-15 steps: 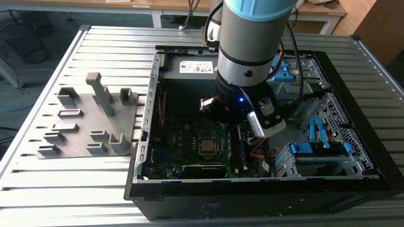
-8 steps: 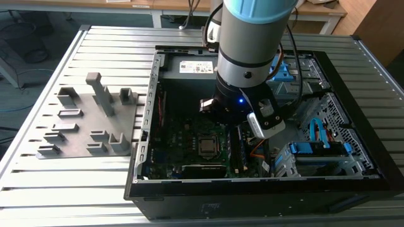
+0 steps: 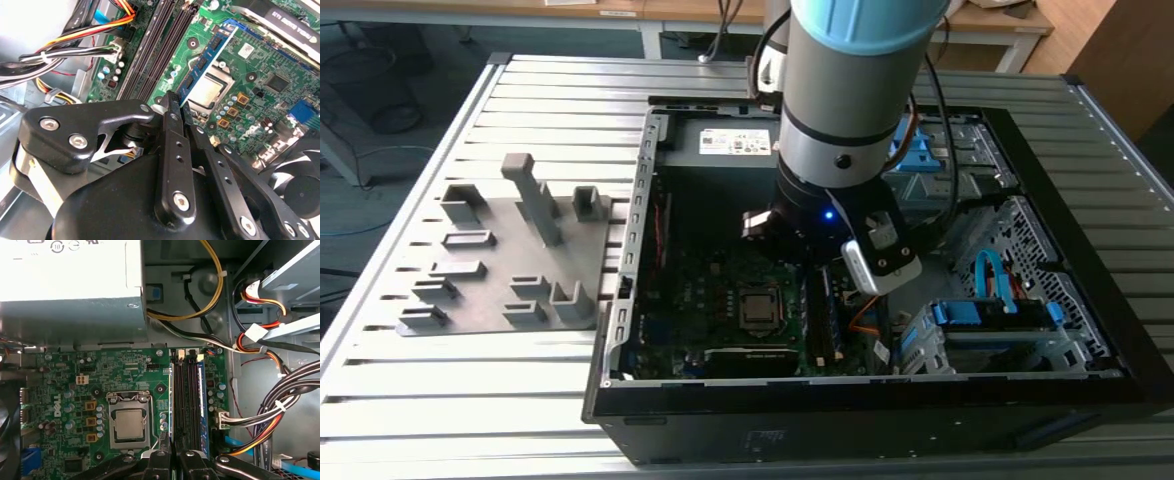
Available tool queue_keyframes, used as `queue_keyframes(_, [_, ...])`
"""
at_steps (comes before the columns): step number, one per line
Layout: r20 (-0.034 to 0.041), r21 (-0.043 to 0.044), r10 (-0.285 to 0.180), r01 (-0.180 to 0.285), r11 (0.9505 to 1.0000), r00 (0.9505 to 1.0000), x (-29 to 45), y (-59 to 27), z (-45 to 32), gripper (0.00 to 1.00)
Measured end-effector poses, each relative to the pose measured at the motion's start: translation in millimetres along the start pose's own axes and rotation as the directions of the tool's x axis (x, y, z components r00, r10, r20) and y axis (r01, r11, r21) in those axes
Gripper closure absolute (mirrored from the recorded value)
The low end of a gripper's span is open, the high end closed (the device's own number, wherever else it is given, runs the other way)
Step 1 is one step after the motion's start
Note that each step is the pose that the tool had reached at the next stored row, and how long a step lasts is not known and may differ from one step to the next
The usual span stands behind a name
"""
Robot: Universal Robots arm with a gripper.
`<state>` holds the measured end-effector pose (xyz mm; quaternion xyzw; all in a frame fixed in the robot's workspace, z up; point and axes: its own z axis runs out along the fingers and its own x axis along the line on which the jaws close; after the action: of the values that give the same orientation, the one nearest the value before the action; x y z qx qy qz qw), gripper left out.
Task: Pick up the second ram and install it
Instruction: 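Insert the second ram into the second slot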
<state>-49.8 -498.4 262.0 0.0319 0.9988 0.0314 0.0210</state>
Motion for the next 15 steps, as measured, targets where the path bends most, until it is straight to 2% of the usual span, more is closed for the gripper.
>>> queue_keyframes(15, [0.0000,0.0000,0.000,0.000,1.0000,1.0000,0.1,-0.3,4.1,0.86])
